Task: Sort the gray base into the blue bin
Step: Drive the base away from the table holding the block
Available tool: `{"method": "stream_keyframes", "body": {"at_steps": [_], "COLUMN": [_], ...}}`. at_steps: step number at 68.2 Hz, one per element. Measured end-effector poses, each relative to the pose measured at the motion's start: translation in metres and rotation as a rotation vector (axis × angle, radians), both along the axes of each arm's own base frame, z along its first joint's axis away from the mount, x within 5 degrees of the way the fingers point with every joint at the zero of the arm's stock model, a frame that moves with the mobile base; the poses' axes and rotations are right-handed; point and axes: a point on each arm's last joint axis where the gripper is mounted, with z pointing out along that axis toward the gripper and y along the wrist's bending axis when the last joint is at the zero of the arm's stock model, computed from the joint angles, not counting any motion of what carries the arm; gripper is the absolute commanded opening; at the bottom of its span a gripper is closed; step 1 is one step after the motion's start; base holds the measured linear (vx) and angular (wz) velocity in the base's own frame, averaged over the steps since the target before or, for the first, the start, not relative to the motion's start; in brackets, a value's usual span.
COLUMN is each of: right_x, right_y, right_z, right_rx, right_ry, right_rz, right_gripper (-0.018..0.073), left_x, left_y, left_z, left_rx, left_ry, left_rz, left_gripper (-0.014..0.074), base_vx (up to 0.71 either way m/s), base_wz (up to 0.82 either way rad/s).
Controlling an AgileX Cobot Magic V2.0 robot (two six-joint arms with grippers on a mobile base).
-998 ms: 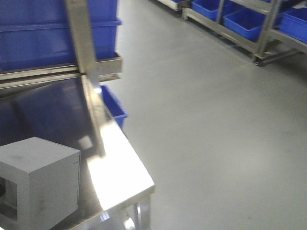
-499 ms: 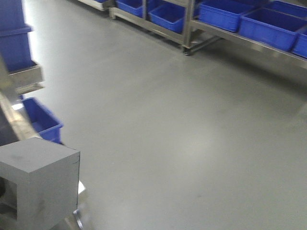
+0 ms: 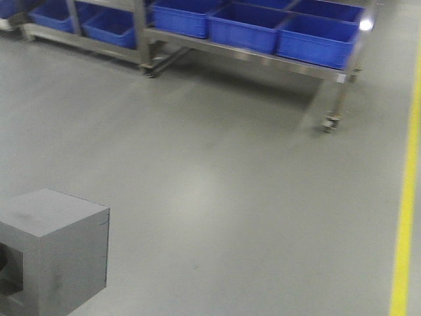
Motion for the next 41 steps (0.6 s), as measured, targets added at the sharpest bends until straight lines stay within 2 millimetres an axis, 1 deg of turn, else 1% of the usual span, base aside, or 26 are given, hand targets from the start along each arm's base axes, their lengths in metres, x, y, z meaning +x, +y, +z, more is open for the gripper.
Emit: {"method": "stream_keyframes", "body": {"at_steps": [29,41], "right_x": [0.0,0.0], "right_y": [0.0,0.0], "right_z": [0.0,0.0], "right_rx": [0.0,0.0], "right_ry": [0.0,0.0], "right_rz": [0.0,0.0], "right_gripper": [-0.0005,-0.0005], "left_x": [0.0,0.0], "left_y": [0.0,0.0], "left_z": [-0.0001,-0.0001], "left_rx": [0.0,0.0], "left_ry": [0.001,0.001], "left_rz": [0.0,0.0], "left_gripper": [-0.0007,-0.0007], "base_vx": [0.11,0.18], "base_wz": [-0.83,-0.69]}}
